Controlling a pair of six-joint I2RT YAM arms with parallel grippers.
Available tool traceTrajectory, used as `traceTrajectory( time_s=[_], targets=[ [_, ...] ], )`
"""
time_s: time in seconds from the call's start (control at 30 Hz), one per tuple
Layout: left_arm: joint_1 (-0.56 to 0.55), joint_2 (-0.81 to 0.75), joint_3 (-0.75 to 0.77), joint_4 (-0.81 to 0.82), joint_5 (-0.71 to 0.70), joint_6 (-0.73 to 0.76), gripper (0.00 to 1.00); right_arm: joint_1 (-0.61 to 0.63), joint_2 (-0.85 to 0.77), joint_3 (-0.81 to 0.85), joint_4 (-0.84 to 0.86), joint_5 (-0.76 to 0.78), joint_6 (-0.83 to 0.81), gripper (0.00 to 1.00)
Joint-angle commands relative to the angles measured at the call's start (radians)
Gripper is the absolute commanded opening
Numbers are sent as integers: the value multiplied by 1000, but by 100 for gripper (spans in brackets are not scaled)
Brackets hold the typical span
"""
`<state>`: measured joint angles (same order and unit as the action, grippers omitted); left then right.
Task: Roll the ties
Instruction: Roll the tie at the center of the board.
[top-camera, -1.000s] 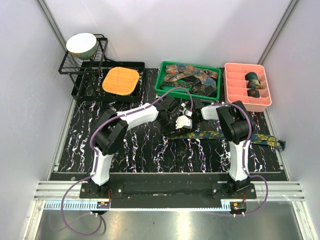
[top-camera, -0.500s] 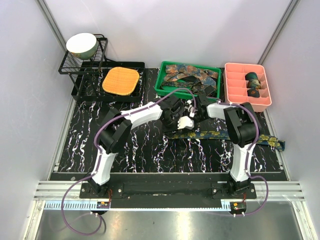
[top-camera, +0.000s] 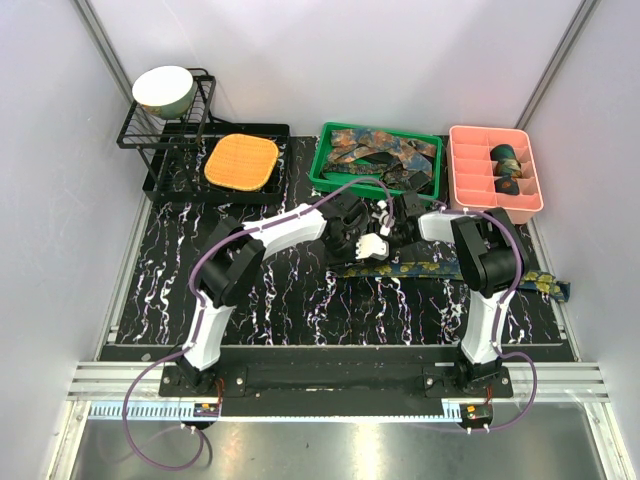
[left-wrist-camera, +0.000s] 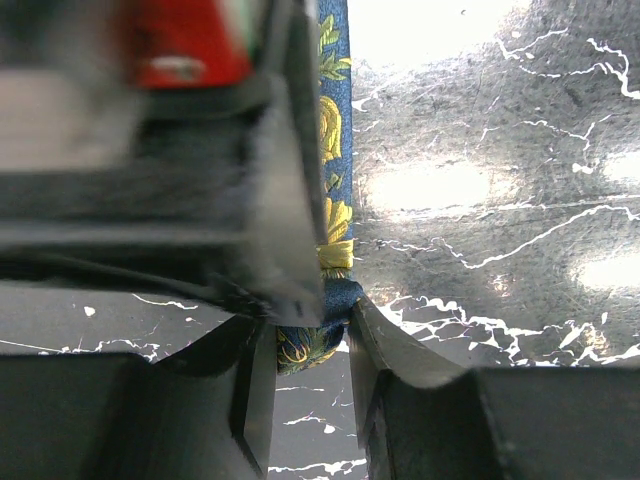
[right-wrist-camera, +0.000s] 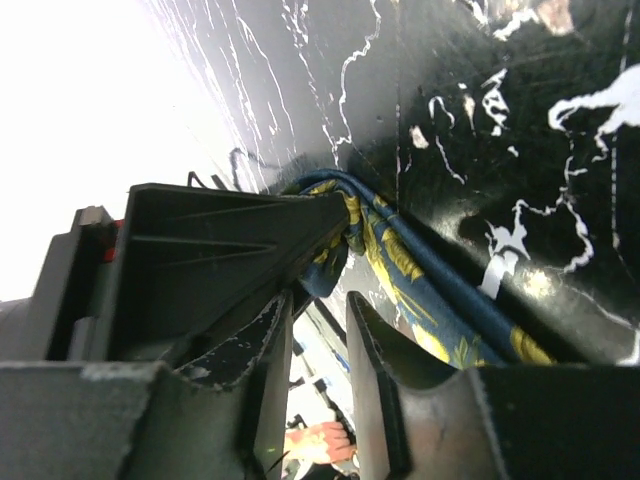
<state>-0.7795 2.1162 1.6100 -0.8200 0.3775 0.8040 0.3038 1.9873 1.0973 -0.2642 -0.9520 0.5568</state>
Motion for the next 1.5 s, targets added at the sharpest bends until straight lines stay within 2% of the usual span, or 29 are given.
traceTrajectory(
  time_s=[0.0,0.2,0.43,0.7,0.77,0.87,0.97,1.0,1.03,1.2,1.27,1.4,1.47],
  targets=[
    [-12,88,-28,-18,-45,23,33,34,-15,-47,209,-63,81,34],
    [-12,85,-32,-21,-43,23,33,41,5,-65,310,-56,104,33],
    [-12,85,-32,-24,-35,14,33,47,30,-62,347,-76,112,31],
    [-12,83,-32,-24,-35,4,33,47,44,-203,718,-122,325,30],
    [-12,82,-32,-24,-34,3,33,47,45,-205,724,-119,321,30],
    [-12,82,-32,-24,-32,3,33,47,50,-202,703,-97,284,29],
    [-12,79,-32,-27,-32,3,33,46,53,-185,631,-62,231,15],
    [-12,80,-32,-27,-32,3,33,47,50,-171,570,-54,209,2],
    [-12,80,-32,-28,-34,1,33,47,48,-163,531,-42,187,0],
    [-10,74,-35,-28,-34,0,36,38,44,-123,308,42,46,0],
    [-10,70,-36,-28,-34,0,39,32,48,-113,272,68,11,0],
    [14,57,-35,-24,-11,-32,54,29,68,-88,177,122,-9,0],
    [46,30,-50,2,49,-55,64,29,79,-71,145,147,-14,0]
  ],
)
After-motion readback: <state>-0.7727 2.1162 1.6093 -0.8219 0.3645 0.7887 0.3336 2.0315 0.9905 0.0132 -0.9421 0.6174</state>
